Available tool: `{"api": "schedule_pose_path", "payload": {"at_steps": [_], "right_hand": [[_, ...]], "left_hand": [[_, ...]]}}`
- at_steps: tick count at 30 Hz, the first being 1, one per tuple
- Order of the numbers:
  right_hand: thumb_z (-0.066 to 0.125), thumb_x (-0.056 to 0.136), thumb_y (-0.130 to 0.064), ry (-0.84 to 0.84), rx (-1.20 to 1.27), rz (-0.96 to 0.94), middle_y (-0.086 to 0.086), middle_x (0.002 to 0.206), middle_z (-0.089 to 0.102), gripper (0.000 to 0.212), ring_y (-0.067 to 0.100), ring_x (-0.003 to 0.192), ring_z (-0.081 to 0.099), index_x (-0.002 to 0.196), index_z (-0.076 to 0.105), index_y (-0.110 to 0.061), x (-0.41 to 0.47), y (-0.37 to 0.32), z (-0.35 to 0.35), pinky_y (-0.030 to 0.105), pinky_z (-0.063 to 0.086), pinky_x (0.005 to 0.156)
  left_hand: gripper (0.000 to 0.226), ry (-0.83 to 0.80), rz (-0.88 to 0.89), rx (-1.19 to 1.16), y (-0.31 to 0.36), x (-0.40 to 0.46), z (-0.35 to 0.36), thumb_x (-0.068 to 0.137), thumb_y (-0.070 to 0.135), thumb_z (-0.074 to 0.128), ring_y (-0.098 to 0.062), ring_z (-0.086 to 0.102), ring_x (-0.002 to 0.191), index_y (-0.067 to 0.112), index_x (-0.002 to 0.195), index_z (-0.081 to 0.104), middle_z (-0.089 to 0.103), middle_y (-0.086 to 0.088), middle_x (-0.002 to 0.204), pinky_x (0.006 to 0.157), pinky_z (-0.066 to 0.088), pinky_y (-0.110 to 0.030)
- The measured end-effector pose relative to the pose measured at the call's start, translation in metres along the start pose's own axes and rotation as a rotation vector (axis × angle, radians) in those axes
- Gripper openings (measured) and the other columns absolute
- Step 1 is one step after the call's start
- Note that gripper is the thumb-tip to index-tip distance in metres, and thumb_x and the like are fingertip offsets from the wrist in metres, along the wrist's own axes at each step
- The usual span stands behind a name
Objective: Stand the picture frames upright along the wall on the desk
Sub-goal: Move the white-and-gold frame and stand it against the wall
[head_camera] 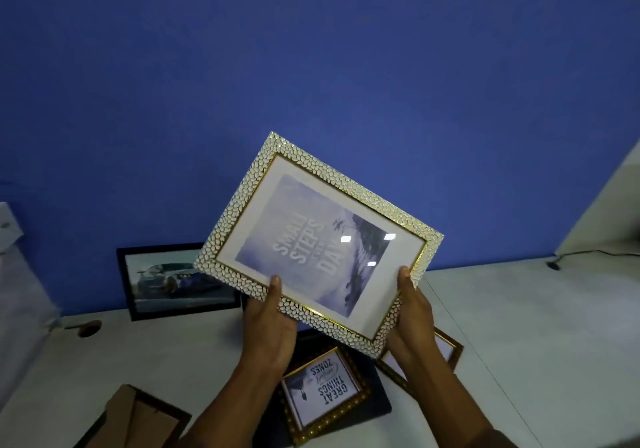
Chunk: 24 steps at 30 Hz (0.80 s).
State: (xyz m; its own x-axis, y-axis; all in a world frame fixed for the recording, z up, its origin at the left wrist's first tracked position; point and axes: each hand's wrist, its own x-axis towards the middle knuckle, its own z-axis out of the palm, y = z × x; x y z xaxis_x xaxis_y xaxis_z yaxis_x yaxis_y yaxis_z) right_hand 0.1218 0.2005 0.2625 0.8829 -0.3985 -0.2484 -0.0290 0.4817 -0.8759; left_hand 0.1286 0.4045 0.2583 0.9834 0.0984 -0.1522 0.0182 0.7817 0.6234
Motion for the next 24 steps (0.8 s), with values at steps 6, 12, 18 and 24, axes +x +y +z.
{"api": "schedule_pose_path", "payload": {"at_steps": [6,12,18,24], "right_hand": [[0.064,0.097,-0.038,-0.003,-0.024,-0.159,0.01,0.126,0.072,0.045,0.028,0.114,0.07,0.138,0.055,-0.022,0.007,-0.041,-0.036,0.046,0.056,0.096],[0.063,0.097,-0.043,0.09,-0.448,-0.301,0.005,0.129,0.06,0.046,0.017,0.102,0.066,0.139,0.051,-0.029,0.035,-0.093,-0.069,0.036,0.054,0.079],[0.052,0.1,-0.049,-0.048,-0.763,-0.289,0.003,0.102,0.069,0.032,0.019,0.09,0.067,0.105,0.066,-0.021,0.085,-0.11,-0.088,0.034,0.054,0.074],[0.054,0.1,-0.047,-0.03,-0.696,-0.317,0.014,0.097,0.069,0.039,0.028,0.089,0.066,0.099,0.066,-0.01,0.181,-0.134,-0.147,0.042,0.054,0.08]], "left_hand": [[0.037,-0.089,0.029,0.121,0.004,0.018,0.008,0.1,0.012,0.057,-0.019,0.07,0.11,0.014,0.137,0.06,0.069,-0.003,0.13,0.088,0.061,-0.032],[0.01,-0.138,0.028,0.305,-0.009,0.038,0.03,0.1,0.013,0.06,-0.019,0.066,0.09,0.016,0.105,0.067,0.068,-0.004,0.098,0.084,0.059,-0.034],[0.015,-0.197,0.08,0.48,-0.065,0.059,0.083,0.096,0.014,0.065,-0.021,0.071,0.102,0.015,0.111,0.071,0.075,0.0,0.106,0.087,0.059,-0.036],[0.02,-0.214,0.098,0.753,-0.137,0.106,0.145,0.092,0.031,0.07,-0.031,0.068,0.116,0.022,0.109,0.072,0.075,-0.003,0.118,0.099,0.054,-0.053]]}}
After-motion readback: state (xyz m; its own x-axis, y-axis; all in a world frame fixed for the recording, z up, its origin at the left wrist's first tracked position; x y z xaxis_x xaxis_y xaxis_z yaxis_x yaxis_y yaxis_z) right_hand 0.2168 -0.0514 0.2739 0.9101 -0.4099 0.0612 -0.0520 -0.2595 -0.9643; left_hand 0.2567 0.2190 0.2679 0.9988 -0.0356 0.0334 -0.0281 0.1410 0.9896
